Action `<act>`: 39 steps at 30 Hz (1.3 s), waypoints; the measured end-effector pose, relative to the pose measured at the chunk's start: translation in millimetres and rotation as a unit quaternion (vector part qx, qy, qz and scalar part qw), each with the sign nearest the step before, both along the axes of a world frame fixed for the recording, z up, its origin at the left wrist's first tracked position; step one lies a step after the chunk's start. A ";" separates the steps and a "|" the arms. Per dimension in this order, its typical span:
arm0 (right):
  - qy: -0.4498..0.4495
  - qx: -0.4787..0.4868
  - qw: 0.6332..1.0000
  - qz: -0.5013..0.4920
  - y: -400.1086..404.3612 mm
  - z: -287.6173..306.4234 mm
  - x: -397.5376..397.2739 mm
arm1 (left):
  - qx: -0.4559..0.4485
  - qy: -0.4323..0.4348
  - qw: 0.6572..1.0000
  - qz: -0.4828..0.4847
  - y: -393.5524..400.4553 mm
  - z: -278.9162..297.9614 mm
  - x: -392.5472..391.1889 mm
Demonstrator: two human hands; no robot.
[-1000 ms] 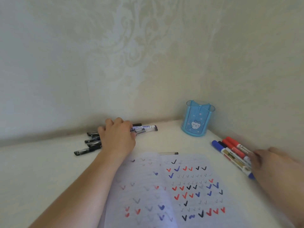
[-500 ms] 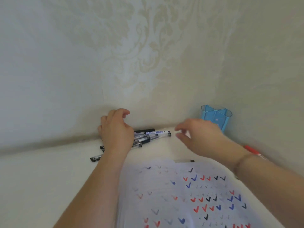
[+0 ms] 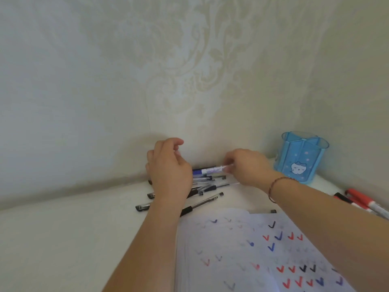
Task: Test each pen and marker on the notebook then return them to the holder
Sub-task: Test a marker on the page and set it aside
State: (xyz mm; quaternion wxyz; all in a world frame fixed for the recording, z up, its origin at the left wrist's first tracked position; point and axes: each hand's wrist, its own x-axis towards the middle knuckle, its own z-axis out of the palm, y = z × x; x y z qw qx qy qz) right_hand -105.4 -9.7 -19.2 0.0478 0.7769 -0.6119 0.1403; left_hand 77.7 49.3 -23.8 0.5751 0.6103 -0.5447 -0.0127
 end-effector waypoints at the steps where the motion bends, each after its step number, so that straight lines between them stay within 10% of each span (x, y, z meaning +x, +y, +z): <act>1: -0.017 -0.018 1.000 -0.006 7.1 6.2 -5.1 | -0.005 0.005 1.000 -0.017 0.9 0.4 -1.4; 8: -0.229 -0.065 0.970 0.040 104.8 46.5 -65.0 | -0.025 -0.268 0.946 -0.181 29.5 3.6 -47.4; 13: -0.515 -0.075 0.840 0.154 208.3 37.6 -91.9 | -0.030 -0.312 0.855 -0.413 84.9 14.4 -80.6; 20: -0.421 -0.144 0.861 0.246 247.5 -10.4 -94.7 | -0.069 -0.362 0.692 -0.621 130.1 22.9 -111.6; 24: -0.389 -0.145 0.861 0.293 247.3 -7.3 -95.7 | 0.073 -0.337 0.789 -0.508 137.4 -3.0 -90.6; 29: -0.335 -0.134 0.889 0.280 246.8 -6.1 -102.9 | -0.055 -0.384 0.733 -0.559 129.4 8.5 -93.9; 39: -0.187 -0.121 0.903 0.367 248.6 10.3 -107.7 | 0.014 -0.456 0.675 -0.580 135.2 19.9 -91.5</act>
